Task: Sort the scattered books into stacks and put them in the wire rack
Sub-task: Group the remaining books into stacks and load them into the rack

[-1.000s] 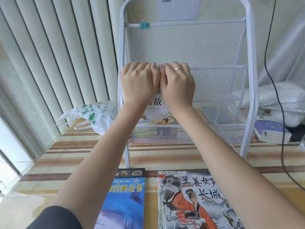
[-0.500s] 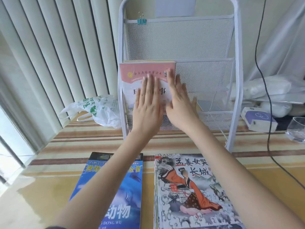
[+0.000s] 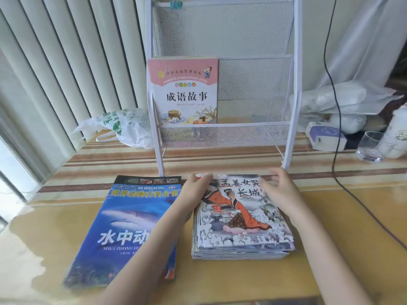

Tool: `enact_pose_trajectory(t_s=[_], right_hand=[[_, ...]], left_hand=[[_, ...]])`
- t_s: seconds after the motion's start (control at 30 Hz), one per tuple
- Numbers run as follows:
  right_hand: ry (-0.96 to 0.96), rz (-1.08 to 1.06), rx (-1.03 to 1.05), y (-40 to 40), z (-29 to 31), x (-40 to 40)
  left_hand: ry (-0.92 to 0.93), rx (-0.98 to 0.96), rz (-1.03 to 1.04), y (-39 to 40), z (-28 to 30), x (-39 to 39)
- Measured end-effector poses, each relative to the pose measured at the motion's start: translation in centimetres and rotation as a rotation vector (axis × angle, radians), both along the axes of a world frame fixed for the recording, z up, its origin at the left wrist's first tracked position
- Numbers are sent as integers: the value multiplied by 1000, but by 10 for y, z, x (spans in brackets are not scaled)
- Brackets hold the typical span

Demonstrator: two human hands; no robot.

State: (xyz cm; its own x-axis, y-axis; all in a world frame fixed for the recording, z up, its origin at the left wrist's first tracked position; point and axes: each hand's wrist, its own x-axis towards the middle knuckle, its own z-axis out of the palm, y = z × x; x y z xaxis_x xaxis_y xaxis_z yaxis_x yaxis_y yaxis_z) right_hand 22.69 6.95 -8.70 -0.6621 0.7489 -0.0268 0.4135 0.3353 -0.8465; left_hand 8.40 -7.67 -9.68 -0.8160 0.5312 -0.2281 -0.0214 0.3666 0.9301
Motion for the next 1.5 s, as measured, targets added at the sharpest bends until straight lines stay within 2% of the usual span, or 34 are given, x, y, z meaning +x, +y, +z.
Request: enact_pose_trajectory(t_s=[0.13, 0.43, 0.57, 0.67, 0.73, 0.93, 1.03, 1.2, 1.33, 1.5], right_hand=[[-13, 85, -167, -12, -9, 3], [19, 40, -197, -15, -11, 3], [-1, -23, -150, -15, -15, 6], [-56, -65, -88, -15, -17, 4], [-68, -81, -84, -16, -17, 4], [4, -77, -116, -19, -16, 10], [11, -91, -108, -16, -19, 10], [44, -105, -77, -16, -22, 9], [103, -117, -74, -16, -22, 10], [152, -105, -114, -13, -25, 9]], left_hand=[[-7, 8, 45, 4, -2, 2], [-41, 61, 41, 0, 1, 7], [215, -87, 54, -7, 0, 13], [165, -38, 48, -9, -2, 19], [135, -12, 121, -8, -3, 21], [245, -32, 187, -16, -9, 27], [208, 30, 205, -20, -5, 30], [-29, 273, 217, -27, 6, 34], [-108, 448, 209, -25, 18, 41], [-75, 321, 125, -18, 18, 39]])
